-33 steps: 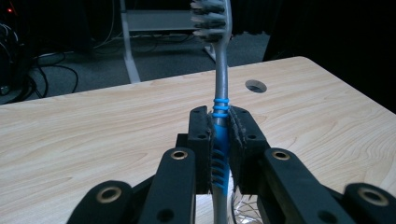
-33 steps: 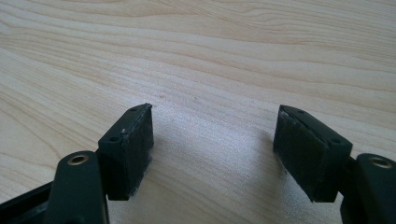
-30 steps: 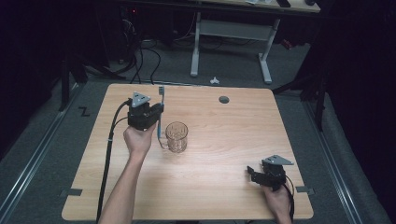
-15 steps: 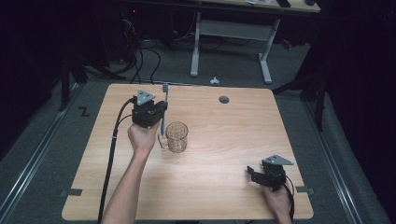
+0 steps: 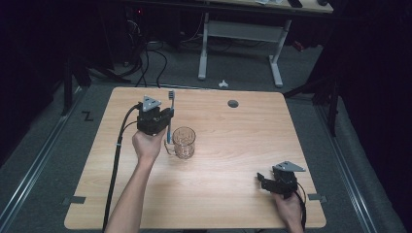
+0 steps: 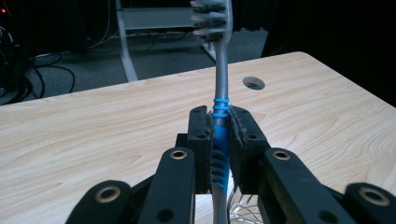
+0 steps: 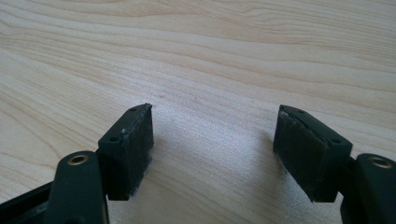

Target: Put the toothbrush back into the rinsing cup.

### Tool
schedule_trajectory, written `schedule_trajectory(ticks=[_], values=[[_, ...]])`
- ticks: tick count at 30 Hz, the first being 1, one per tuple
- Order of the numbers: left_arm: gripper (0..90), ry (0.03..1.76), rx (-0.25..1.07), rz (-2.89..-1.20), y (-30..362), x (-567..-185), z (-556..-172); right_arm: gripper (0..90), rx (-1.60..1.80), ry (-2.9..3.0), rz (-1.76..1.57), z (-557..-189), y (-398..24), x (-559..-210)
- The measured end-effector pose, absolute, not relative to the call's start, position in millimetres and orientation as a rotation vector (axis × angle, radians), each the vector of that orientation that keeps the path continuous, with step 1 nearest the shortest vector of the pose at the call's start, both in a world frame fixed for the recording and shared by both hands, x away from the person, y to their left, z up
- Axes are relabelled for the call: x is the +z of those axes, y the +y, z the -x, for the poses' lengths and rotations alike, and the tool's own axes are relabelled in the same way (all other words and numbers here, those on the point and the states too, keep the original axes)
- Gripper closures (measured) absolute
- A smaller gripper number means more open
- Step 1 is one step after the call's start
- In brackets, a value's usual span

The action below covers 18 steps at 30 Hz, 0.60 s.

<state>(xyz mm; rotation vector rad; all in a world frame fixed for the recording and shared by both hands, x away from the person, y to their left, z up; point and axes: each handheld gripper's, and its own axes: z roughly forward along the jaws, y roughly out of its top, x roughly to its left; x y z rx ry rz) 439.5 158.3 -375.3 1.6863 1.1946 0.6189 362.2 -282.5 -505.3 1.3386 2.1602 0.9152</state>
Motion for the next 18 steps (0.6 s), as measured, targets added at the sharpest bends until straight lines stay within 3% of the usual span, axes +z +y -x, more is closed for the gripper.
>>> schedule_trajectory(ticks=[18], values=[[79.4, 1.177, 0.596, -1.708, 160.6, -376.3, -432.7, 28.8, 0.915, 2.16, -1.339, -362.2, -282.5, -505.3]])
